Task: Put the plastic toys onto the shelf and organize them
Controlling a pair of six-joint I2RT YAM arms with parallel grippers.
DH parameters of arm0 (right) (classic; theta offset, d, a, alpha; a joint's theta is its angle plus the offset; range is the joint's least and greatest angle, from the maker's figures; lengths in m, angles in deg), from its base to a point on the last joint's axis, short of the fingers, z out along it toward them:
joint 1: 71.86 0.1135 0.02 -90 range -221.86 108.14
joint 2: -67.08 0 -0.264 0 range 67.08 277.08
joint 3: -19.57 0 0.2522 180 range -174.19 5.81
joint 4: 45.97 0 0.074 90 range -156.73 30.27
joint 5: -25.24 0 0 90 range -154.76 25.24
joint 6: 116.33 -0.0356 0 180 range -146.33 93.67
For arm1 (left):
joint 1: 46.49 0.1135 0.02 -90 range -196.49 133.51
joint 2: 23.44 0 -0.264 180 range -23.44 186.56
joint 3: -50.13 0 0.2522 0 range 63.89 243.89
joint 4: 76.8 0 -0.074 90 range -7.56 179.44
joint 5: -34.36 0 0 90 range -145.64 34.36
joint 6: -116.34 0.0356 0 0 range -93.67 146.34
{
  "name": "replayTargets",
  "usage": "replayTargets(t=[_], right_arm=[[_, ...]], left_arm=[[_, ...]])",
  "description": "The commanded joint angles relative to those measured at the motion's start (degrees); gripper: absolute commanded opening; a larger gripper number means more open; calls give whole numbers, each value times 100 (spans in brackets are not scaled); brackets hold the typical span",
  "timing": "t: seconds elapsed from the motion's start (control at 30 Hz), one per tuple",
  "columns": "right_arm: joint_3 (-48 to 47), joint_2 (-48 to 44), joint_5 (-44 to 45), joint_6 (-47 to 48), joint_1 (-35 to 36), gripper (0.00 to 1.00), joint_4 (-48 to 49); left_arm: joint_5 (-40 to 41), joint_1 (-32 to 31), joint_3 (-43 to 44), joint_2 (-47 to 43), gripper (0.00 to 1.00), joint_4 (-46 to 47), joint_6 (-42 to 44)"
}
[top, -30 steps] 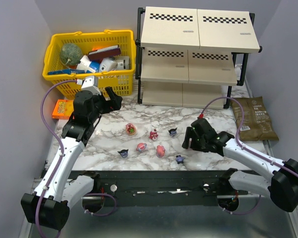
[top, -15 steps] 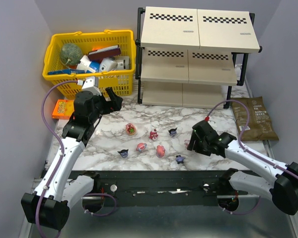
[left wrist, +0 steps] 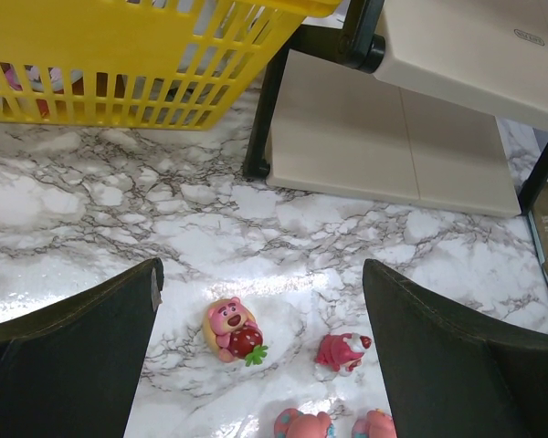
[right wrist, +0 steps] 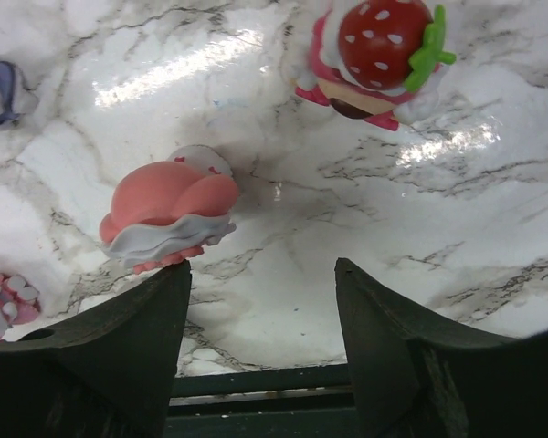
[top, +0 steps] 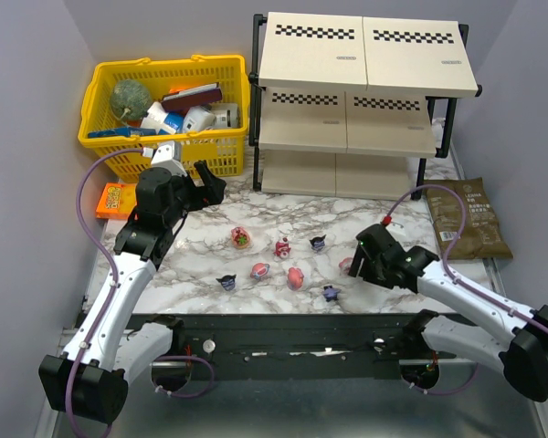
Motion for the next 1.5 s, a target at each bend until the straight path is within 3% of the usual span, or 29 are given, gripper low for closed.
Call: replayTargets(t=[0.0,0.1,0.3,0.6,1.03,1.47], right_arm=[[168,-542,-448,778,36,81,625],[265,-833,-572,990,36,93,758],[221,-501,-468,1157,45,100,1039],[142,265,182,683,186,98,1390],[1,862,447,463,397,87,1742],[-201,1214,614,428,450,84,1795]], left_arm=[[-139,-28,-58,-87,99,92,-1],[-192,-28,-84,-87,99,83,8],[-271,-28,-84,-52,99,75,-27],[-271,-28,-58,-52,99,30,-9],[-227,-28,-58,-43,99,-13,26],[-218,-28,-40,-34,99,-13,52]])
